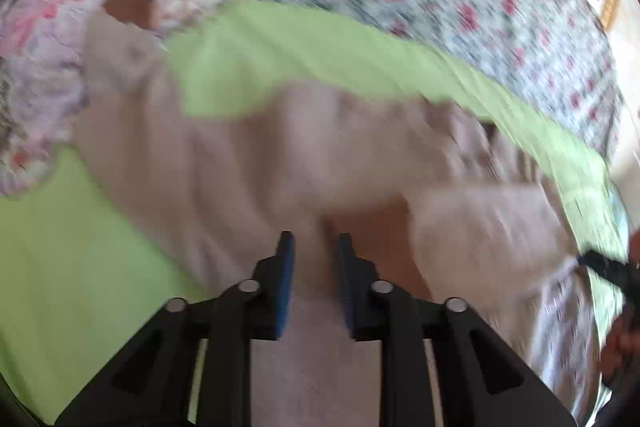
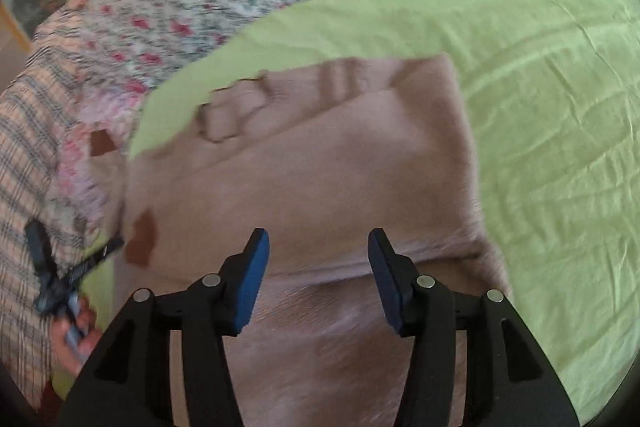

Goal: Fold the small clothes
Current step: 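Grasp the other brown cuff with the left gripper and fold it across the body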

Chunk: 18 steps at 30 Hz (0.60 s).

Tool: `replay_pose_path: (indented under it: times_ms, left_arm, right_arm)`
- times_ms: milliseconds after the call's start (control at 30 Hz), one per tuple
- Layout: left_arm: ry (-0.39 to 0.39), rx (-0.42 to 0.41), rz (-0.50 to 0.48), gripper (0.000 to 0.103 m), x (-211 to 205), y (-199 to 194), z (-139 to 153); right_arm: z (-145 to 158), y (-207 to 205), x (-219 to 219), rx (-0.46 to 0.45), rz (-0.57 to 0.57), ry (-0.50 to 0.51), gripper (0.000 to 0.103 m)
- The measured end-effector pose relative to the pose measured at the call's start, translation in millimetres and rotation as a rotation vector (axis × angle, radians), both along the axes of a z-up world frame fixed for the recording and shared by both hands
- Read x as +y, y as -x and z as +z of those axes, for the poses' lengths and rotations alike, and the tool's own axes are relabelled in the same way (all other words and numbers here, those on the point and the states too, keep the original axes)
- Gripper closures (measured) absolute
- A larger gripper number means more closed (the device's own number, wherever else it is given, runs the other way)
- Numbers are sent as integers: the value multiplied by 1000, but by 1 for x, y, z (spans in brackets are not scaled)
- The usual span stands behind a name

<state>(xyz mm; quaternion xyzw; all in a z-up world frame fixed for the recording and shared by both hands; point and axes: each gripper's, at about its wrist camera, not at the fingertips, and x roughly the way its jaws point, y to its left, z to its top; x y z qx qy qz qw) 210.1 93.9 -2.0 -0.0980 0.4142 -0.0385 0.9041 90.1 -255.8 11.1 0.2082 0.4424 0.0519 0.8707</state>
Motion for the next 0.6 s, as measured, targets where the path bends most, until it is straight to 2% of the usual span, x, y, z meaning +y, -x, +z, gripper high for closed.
replay_pose_path:
  times_ms: [33,100,167,233,267,400,467,500,567,600]
  left_arm:
    - [-18,0,36,57,12,-11,6]
    - [-83,-9,107,39,29,-33,16]
    - [-161,-12,177,31,47,-65,24]
    - [-188,6,212,21,62,-93,28]
    - [-201,20,232,19,69,-110,28]
    - [-311,117,314,17,100,-179,11]
    - [-320,177,327,17,114,-195,-4]
    - [-300,205,331,16,123,-203,-13]
    - [-259,207,294,26,128,-210,-21]
    - [-238,195,263,50,127,-210,-20]
  right_arm:
    - [2,4,6,-5,13,-11,49]
    - [3,9,16,-11,37,-31,48]
    - [1,12,24,-16,55,-46,48]
    - [-1,11,34,-30,73,-51,48]
    - [-2,10,40,-27,88,-51,48]
    - [-3,10,54,-20,124,-54,48]
    - [-5,12,56,-16,130,-69,48]
    - [-6,14,54,-12,130,-82,48]
    - [-7,16,52,-7,125,-101,48]
    - [-7,17,51,-7,119,-99,48]
